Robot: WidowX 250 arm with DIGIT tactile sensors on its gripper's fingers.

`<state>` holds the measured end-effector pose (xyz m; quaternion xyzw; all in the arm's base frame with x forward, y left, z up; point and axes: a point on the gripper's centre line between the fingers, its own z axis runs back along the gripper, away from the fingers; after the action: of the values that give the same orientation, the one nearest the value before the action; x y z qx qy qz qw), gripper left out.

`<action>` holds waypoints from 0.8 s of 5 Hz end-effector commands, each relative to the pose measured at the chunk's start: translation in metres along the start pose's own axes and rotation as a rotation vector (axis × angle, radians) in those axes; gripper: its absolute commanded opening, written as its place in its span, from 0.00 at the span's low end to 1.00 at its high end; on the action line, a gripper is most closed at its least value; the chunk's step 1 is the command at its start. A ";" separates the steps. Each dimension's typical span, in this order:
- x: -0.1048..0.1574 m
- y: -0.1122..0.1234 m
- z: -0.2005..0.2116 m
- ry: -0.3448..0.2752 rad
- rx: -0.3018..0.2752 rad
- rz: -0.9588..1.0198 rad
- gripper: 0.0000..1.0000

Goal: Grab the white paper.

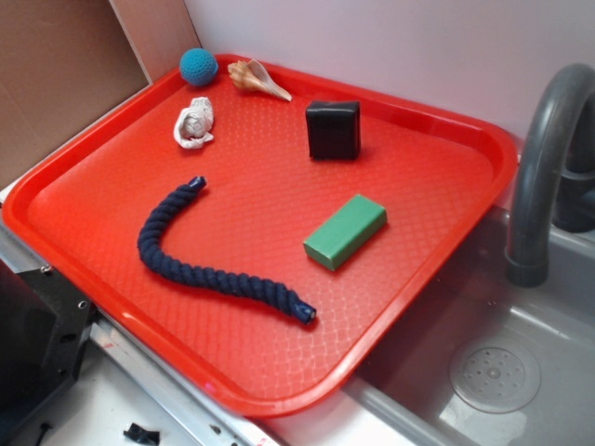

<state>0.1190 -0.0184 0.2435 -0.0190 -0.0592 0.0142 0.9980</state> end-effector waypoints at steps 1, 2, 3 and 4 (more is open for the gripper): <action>0.000 0.000 0.000 0.000 0.000 0.000 1.00; 0.017 0.017 -0.013 -0.078 -0.029 0.250 1.00; 0.033 0.038 -0.028 -0.194 0.033 0.487 1.00; 0.050 0.059 -0.054 -0.300 0.042 0.732 1.00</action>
<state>0.1742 0.0363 0.1857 -0.0107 -0.1869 0.3736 0.9085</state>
